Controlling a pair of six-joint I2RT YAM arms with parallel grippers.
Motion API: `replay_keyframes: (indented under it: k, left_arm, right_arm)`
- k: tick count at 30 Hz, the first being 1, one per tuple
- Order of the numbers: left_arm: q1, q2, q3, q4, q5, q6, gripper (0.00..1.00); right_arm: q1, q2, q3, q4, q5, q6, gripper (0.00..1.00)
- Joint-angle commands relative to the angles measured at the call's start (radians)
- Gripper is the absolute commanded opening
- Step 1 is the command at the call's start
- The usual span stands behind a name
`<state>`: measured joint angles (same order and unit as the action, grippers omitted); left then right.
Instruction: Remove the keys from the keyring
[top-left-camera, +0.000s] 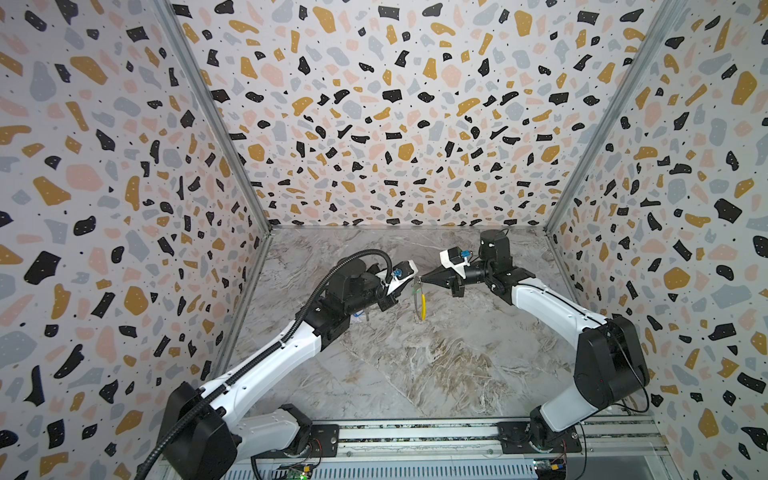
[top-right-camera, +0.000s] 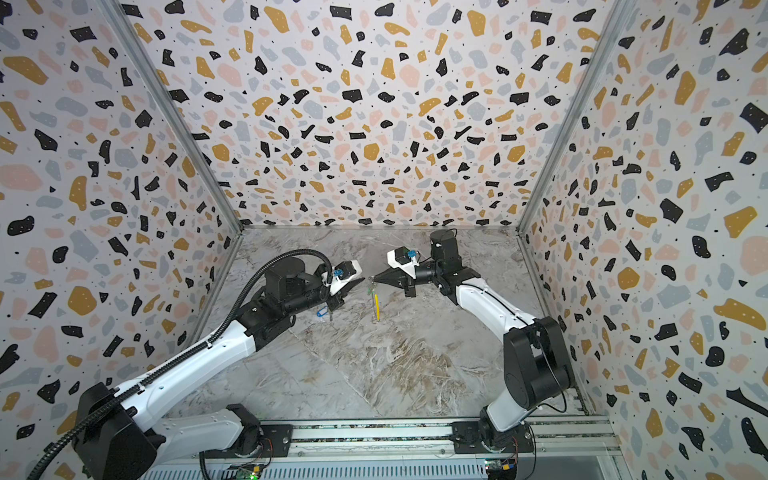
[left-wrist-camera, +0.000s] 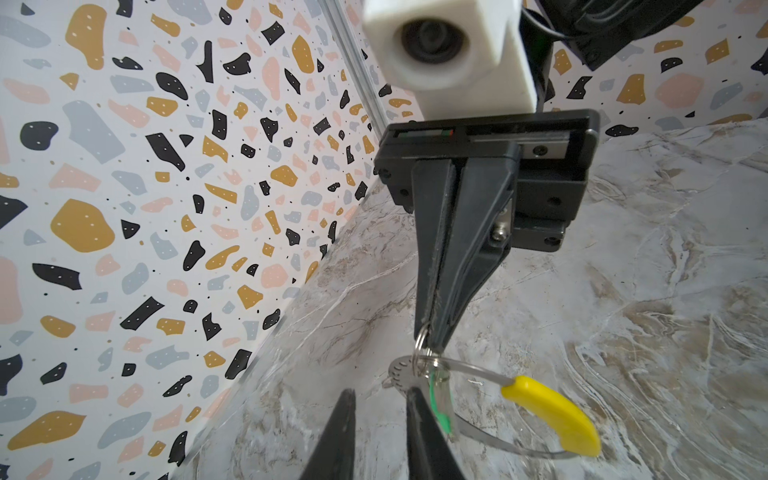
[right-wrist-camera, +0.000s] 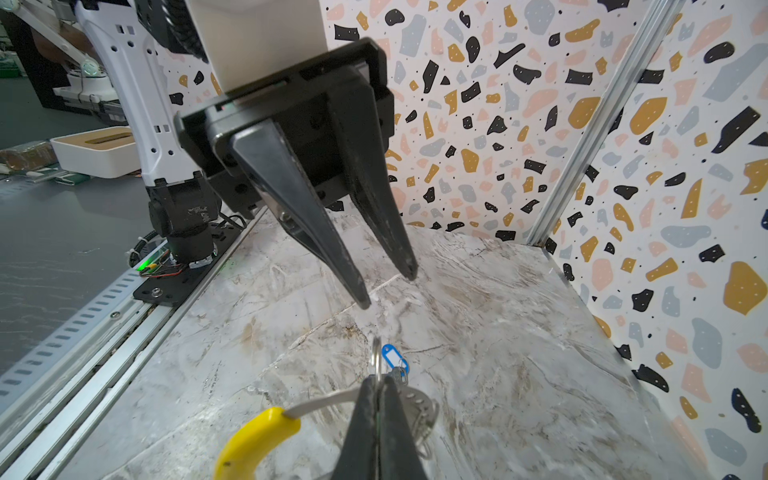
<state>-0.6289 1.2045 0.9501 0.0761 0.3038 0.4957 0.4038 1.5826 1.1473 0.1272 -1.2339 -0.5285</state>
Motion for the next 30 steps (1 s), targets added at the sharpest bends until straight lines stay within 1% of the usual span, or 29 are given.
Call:
replay_keyframes:
  k: [1, 10, 15, 20, 25, 26, 27, 28, 30]
  left_arm:
    - [-0.024, 0.015, 0.053, -0.015, -0.022, 0.053, 0.24]
    - [-0.057, 0.068, 0.116, -0.091, -0.062, 0.086, 0.24]
    - [-0.066, 0.087, 0.136, -0.119, -0.086, 0.086, 0.23]
    - [-0.071, 0.095, 0.144, -0.123, -0.079, 0.089, 0.17]
    - [-0.071, 0.107, 0.156, -0.143, -0.068, 0.090, 0.04]
    - [-0.071, 0.108, 0.156, -0.144, -0.065, 0.090, 0.01]
    - [-0.071, 0.109, 0.157, -0.144, -0.058, 0.089, 0.00]
    - [-0.071, 0.109, 0.158, -0.144, -0.050, 0.088, 0.00]
    - [-0.071, 0.107, 0.159, -0.134, -0.043, 0.071, 0.00]
  right_arm:
    - [0.003, -0.041, 0.046, -0.039, -0.012, -0.020, 0.00]
    - [0.012, -0.043, 0.062, -0.099, -0.001, -0.062, 0.00]
    - [0.016, -0.048, 0.064, -0.124, 0.010, -0.084, 0.00]
    - [0.022, -0.050, 0.075, -0.149, 0.019, -0.105, 0.00]
    - [0.024, -0.064, 0.075, -0.151, 0.028, -0.116, 0.00]
    - [0.024, -0.067, 0.076, -0.150, 0.030, -0.117, 0.00]
    - [0.024, -0.069, 0.077, -0.149, 0.035, -0.117, 0.00]
    - [0.024, -0.074, 0.075, -0.146, 0.036, -0.117, 0.03]
    - [0.022, -0.084, 0.072, -0.141, 0.061, -0.122, 0.13]
